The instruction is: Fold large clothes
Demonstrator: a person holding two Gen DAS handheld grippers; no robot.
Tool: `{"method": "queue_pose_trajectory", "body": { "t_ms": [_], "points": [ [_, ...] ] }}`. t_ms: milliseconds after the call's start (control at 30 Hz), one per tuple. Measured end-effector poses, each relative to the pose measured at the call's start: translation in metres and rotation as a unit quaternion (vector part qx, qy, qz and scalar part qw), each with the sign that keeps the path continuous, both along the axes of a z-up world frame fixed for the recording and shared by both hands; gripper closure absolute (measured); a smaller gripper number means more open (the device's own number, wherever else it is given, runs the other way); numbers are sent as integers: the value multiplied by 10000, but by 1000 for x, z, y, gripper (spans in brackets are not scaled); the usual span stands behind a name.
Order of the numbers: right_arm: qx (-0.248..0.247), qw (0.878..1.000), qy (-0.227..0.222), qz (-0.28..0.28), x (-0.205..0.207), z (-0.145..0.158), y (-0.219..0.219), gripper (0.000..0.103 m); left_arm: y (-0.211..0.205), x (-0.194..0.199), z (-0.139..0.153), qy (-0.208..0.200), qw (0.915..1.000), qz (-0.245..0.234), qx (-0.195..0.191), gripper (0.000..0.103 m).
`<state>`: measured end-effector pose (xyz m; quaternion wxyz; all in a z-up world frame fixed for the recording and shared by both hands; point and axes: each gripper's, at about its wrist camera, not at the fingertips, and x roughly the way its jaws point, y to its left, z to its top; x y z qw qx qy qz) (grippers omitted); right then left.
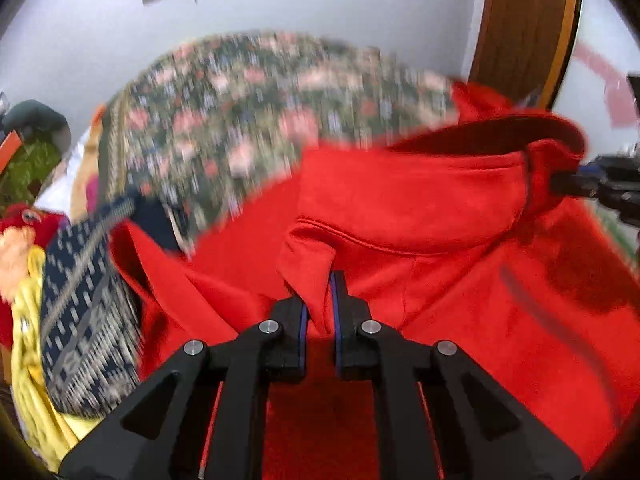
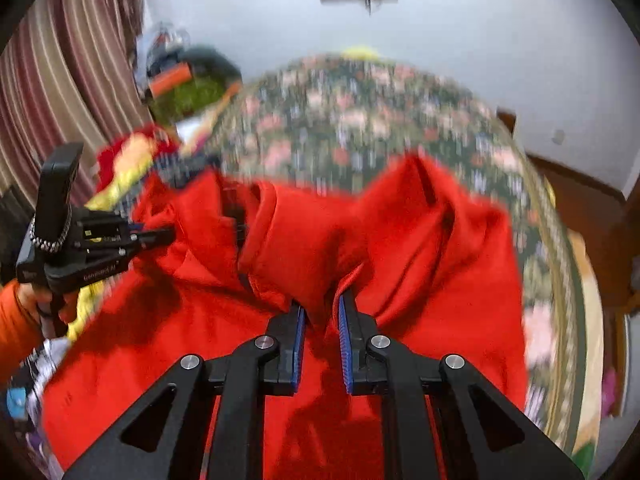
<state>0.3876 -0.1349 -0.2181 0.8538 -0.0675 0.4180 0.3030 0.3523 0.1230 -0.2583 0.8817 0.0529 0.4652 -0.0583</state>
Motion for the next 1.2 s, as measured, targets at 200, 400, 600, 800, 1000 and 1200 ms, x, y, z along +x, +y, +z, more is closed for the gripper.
{"method": "queue_pose_trajectory", "body": {
  "t_ms": [200,400,600,800,1000,1200],
  "points": [
    [-1019,9935,159,-473,-23,-35,-9,83,-7,-17,-40,64,9991,199,364,91],
    [-436,9928,538,-981,-23,-21,-57,82,3,-30,-37,92,9993,355,63,82],
    [75,9938,303,-1068,-13,23,-60,82,30,-65,-2,11,9980,553,-295,46],
    [331,9975,172,-603,12,37,2,82,77,-65,52,-624,9879,1298,-576,30],
    [-1069,9878,-361,-1072,47,5,77,82,97,-21,37,-443,9795,1838,-690,17],
    [-2352,9569,-514,-1626,73,-41,58,81,96,-4,-39,587,9767,2032,-369,16]
  ]
}}
